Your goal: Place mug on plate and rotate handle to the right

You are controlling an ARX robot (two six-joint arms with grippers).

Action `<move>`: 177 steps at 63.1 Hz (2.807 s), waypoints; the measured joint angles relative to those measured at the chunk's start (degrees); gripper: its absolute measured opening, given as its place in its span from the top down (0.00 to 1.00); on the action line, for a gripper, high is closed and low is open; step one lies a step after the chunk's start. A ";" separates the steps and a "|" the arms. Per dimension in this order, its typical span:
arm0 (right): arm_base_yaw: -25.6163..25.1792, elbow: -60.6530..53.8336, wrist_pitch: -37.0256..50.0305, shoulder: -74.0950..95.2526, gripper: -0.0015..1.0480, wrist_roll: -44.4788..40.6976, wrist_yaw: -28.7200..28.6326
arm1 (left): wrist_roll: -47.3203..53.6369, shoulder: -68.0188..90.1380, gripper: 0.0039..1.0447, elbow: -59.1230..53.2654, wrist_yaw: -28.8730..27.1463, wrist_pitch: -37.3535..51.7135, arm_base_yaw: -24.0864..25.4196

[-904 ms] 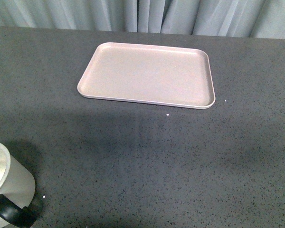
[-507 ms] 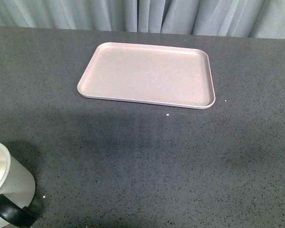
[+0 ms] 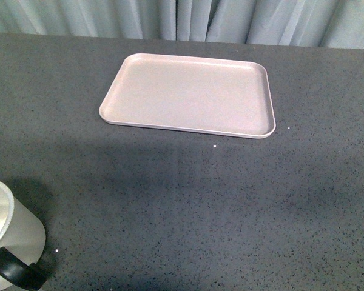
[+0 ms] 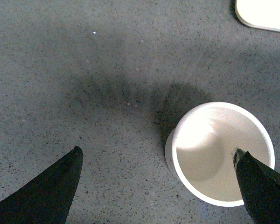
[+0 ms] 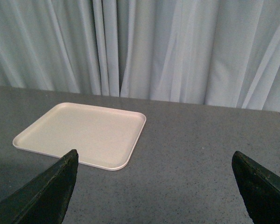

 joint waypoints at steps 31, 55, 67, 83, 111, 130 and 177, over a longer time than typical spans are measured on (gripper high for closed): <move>0.00 0.00 0.00 0.00 0.09 0.00 0.00 | -1.73 12.81 0.09 0.15 -1.73 7.15 -8.20; 0.00 0.00 0.00 0.00 0.09 0.00 0.00 | -1.70 21.86 0.09 0.15 -0.57 13.18 -4.87; 0.00 0.00 0.00 0.00 0.09 0.00 0.00 | -1.73 22.91 0.09 0.15 -0.57 13.75 -4.35; 0.00 0.00 0.00 0.00 0.09 0.00 0.02 | -1.86 27.26 0.18 0.15 -1.60 15.12 -5.35; 0.00 0.00 0.00 0.00 0.09 0.00 0.00 | -5.60 28.26 0.84 1.05 -3.85 13.40 -7.69; 0.00 0.00 0.00 0.00 0.09 0.00 0.02 | -9.68 25.07 0.98 4.59 -4.87 9.16 -12.39; 0.00 0.00 0.00 0.00 0.09 0.00 0.02 | -16.90 69.33 0.98 64.17 -5.55 -2.56 -26.73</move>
